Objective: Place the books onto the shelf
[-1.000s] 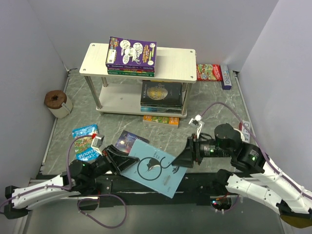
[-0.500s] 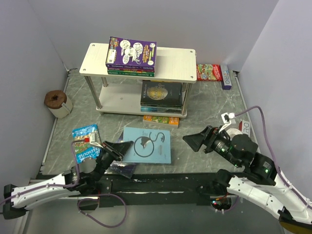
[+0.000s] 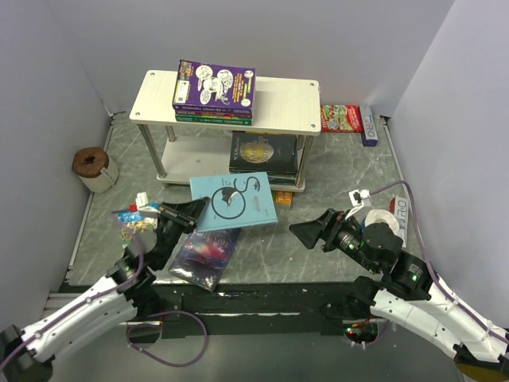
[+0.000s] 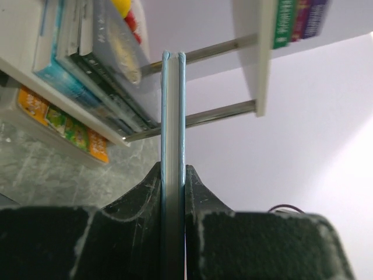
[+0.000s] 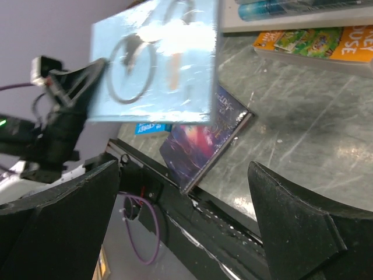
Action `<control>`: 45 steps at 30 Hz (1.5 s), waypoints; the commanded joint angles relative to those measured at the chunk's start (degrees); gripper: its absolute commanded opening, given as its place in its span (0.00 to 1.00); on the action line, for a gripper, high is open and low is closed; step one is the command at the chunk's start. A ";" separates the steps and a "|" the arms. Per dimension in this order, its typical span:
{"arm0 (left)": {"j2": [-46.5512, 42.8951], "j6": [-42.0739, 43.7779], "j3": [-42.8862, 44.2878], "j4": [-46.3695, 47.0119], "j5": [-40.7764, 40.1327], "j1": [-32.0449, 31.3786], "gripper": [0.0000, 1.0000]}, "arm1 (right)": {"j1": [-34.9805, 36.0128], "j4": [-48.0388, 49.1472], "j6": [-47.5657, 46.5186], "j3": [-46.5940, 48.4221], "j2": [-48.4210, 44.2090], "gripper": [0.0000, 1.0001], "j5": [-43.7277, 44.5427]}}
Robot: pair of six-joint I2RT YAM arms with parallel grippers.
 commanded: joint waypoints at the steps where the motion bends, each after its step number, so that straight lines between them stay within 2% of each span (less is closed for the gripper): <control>1: 9.07 -9.00 1.81 19.14 24.17 11.36 0.01 | -0.16 4.77 0.61 0.38 -1.58 0.97 1.83; 7: 17.17 -8.83 3.74 34.42 34.46 17.70 0.01 | -0.16 5.38 0.00 -0.23 -1.23 0.97 1.74; 11: 22.10 -9.18 5.41 38.14 38.60 21.92 0.01 | -0.24 6.26 -0.71 -0.93 -0.88 0.97 3.41; 15: 29.92 -11.64 7.25 46.23 43.17 26.48 0.01 | -0.33 6.61 -1.67 -0.32 0.08 0.96 5.43; 20: 39.76 -8.57 12.95 48.96 48.00 27.81 0.01 | -0.42 7.58 -3.52 0.38 0.35 0.96 7.54; 34: 62.44 -13.23 22.98 61.96 51.79 30.63 0.01 | -0.51 5.65 -6.51 1.79 0.00 0.95 11.32; 39: 68.15 -13.06 26.32 63.29 50.92 30.54 0.01 | -0.42 4.42 -7.04 2.32 -0.97 0.95 12.82; 45: 70.97 -11.39 27.82 61.98 46.70 30.63 0.01 | -0.51 3.89 -7.04 2.06 -1.50 0.95 13.61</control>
